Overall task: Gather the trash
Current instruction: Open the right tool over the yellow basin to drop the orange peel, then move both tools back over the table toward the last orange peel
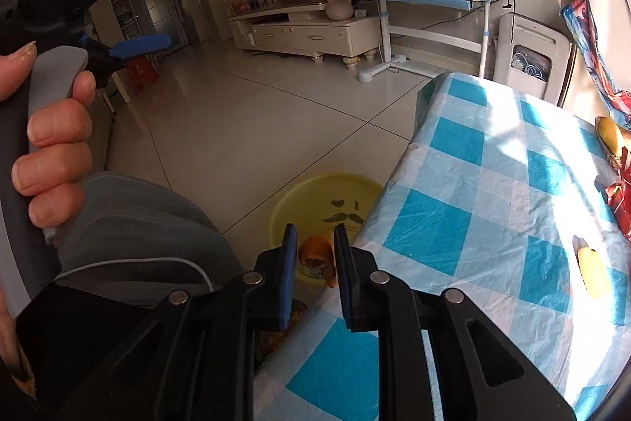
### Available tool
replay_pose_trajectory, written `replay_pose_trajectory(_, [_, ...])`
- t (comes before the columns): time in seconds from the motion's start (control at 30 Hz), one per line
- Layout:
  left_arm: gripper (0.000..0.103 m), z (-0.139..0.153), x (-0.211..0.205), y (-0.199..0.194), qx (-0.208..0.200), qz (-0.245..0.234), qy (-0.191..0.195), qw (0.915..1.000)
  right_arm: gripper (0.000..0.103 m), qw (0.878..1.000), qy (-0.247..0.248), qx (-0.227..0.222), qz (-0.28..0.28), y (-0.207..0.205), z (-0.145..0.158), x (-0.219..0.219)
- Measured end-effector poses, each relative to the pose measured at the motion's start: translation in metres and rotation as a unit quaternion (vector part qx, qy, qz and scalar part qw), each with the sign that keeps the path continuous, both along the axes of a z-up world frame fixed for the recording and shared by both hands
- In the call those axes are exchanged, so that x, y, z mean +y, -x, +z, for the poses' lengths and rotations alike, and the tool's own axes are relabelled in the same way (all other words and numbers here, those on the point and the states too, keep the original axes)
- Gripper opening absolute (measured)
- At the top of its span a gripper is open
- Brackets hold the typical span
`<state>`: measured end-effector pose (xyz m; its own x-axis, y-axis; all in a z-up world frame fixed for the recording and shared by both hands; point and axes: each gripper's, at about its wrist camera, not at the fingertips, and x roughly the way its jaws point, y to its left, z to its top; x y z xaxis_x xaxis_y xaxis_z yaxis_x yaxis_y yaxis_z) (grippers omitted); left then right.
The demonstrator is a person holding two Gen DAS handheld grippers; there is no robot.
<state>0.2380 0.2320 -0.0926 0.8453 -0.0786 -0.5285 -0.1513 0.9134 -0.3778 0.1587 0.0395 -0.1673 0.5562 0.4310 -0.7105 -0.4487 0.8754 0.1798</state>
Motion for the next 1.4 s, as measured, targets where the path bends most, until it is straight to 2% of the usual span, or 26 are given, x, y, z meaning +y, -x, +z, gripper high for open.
replay_pose_trajectory(0.23, [0.093,0.013,-0.001,0.004,-0.016,0.001,-0.023,0.9996,0.02,1.0,0.016,-0.006,0.019,-0.046,0.002,0.032])
replay_pose_trajectory(0.33, [0.094,0.015,0.005,0.005,-0.016,0.006,-0.02,0.9997,0.02,1.0,0.012,-0.018,0.021,-0.046,0.011,0.032])
replay_pose_trajectory(0.43, [0.094,0.013,0.014,0.003,-0.014,0.015,-0.004,0.9998,0.02,1.0,0.013,-0.018,0.019,-0.036,0.01,0.027])
replay_pose_trajectory(0.57, [0.094,0.011,0.013,0.003,-0.01,0.012,-0.005,0.9999,0.022,1.0,0.014,-0.015,0.004,-0.015,0.007,0.005])
replay_pose_trajectory(0.7, [0.094,0.008,0.003,0.003,-0.007,0.0,-0.02,0.9998,0.032,1.0,0.012,-0.024,-0.015,0.013,0.008,-0.023])
replay_pose_trajectory(0.97, [0.094,0.004,-0.027,-0.002,0.004,-0.036,-0.066,0.9972,0.04,0.997,0.034,-0.029,-0.06,0.052,0.007,-0.074])
replay_pose_trajectory(1.03, [0.094,-0.001,-0.036,-0.005,0.014,-0.059,-0.079,0.995,0.045,0.996,0.043,-0.028,-0.072,0.059,0.005,-0.087])
replay_pose_trajectory(1.1, [0.095,-0.014,-0.042,-0.013,0.04,-0.084,-0.088,0.9917,0.046,0.995,0.046,-0.024,-0.085,0.062,0.001,-0.101])
replay_pose_trajectory(1.17, [0.095,-0.038,-0.048,-0.025,0.106,-0.134,-0.089,0.9812,0.046,0.993,0.044,-0.021,-0.103,0.063,-0.001,-0.116])
replay_pose_trajectory(1.23, [0.094,-0.059,-0.056,-0.029,0.166,-0.202,-0.124,0.9572,0.046,0.992,0.035,-0.023,-0.119,0.063,0.002,-0.128])
replay_pose_trajectory(1.3, [0.095,-0.073,-0.06,-0.022,0.204,-0.241,-0.198,0.9279,0.047,0.991,0.022,-0.028,-0.129,0.065,0.003,-0.14])
replay_pose_trajectory(1.33, [0.095,-0.08,-0.057,-0.017,0.217,-0.257,-0.219,0.9158,0.048,0.991,0.019,-0.028,-0.13,0.064,0.003,-0.141])
replay_pose_trajectory(1.4, [0.094,-0.099,-0.047,-0.02,0.254,-0.297,-0.21,0.8962,0.049,0.992,0.021,-0.023,-0.126,0.061,-0.001,-0.14])
